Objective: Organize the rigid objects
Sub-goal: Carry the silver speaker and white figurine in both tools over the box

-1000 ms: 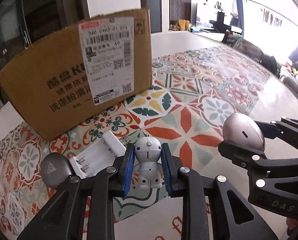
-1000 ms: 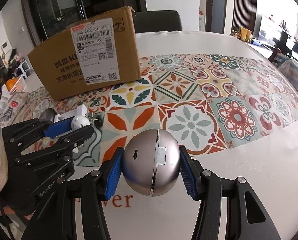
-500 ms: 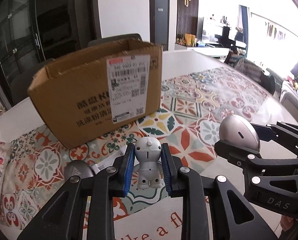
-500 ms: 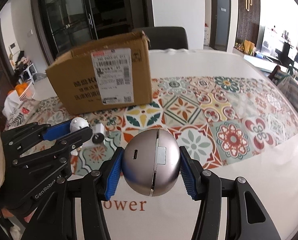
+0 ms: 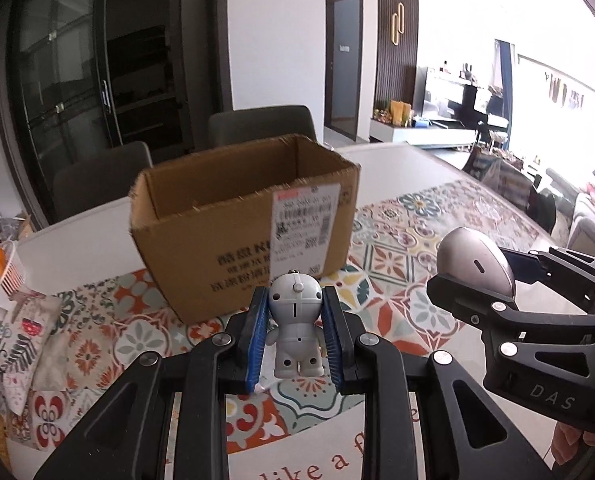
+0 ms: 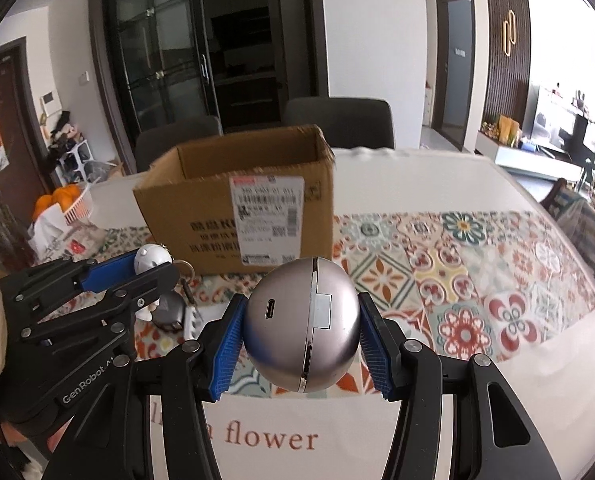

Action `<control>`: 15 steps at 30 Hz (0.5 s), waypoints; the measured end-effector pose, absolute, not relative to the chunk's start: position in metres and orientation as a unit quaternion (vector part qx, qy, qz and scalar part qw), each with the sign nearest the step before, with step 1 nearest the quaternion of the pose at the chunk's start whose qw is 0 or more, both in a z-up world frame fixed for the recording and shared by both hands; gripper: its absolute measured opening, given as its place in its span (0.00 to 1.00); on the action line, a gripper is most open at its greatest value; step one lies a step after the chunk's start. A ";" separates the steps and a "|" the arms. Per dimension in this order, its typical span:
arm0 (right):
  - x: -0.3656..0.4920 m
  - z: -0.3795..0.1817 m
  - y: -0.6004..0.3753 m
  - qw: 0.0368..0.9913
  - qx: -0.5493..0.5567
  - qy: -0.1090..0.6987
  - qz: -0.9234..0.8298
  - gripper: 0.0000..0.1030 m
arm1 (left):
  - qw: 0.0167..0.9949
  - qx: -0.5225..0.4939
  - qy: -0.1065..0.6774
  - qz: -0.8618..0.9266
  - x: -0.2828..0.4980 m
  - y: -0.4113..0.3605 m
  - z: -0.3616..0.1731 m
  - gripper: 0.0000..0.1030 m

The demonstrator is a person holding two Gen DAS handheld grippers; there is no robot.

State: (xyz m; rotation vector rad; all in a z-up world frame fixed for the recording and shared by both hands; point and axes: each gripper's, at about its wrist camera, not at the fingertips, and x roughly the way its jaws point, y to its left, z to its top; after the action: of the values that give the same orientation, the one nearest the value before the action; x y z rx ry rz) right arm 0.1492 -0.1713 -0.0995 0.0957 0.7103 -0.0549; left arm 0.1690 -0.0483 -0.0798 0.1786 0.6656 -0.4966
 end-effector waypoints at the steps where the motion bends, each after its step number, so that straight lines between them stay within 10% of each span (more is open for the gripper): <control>1: 0.151 -0.096 -0.170 0.937 0.045 0.344 -0.024 0.52 | 0.913 0.086 0.321 -0.239 0.170 -0.047 -0.077 0.26; 15: 0.184 -0.057 -0.155 0.954 0.035 0.299 0.003 0.52 | 0.928 0.071 0.293 -0.218 0.196 -0.024 -0.033 0.26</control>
State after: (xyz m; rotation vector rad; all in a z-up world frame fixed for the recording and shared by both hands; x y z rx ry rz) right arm 0.1835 -0.1545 -0.0566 0.0710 0.6071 0.0069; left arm 0.1962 -0.0236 -0.0328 0.1446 0.6008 -0.4465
